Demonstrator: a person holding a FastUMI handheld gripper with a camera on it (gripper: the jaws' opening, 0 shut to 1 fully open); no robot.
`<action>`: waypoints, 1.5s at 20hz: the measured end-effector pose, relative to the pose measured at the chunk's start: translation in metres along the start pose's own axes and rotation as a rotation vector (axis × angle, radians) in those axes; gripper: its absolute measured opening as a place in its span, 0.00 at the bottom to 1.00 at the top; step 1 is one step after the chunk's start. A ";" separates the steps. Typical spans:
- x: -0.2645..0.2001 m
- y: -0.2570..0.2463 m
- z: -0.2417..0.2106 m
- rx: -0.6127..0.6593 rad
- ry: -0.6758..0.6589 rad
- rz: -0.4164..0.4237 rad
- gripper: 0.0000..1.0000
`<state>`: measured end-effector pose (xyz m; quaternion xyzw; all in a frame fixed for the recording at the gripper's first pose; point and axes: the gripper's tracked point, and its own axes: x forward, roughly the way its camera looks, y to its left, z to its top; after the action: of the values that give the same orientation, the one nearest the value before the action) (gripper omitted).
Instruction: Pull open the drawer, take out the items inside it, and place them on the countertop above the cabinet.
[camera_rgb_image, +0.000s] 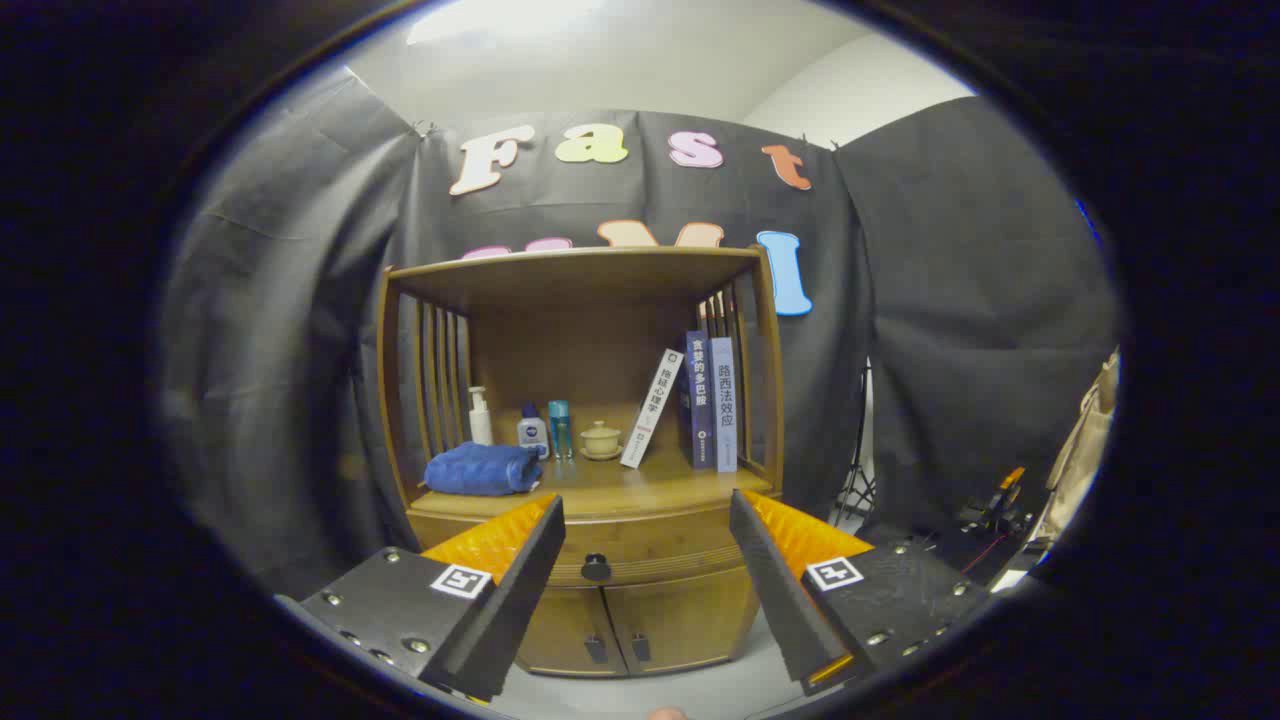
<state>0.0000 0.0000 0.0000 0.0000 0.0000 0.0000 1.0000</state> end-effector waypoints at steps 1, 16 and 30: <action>0.000 0.000 0.000 -0.003 -0.004 0.000 0.99; 0.010 0.001 -0.018 -0.026 -0.007 -0.006 0.99; 0.086 0.002 -0.074 -0.017 0.019 -0.006 0.99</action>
<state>0.0861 0.0016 -0.0740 -0.0084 0.0094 -0.0031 0.9999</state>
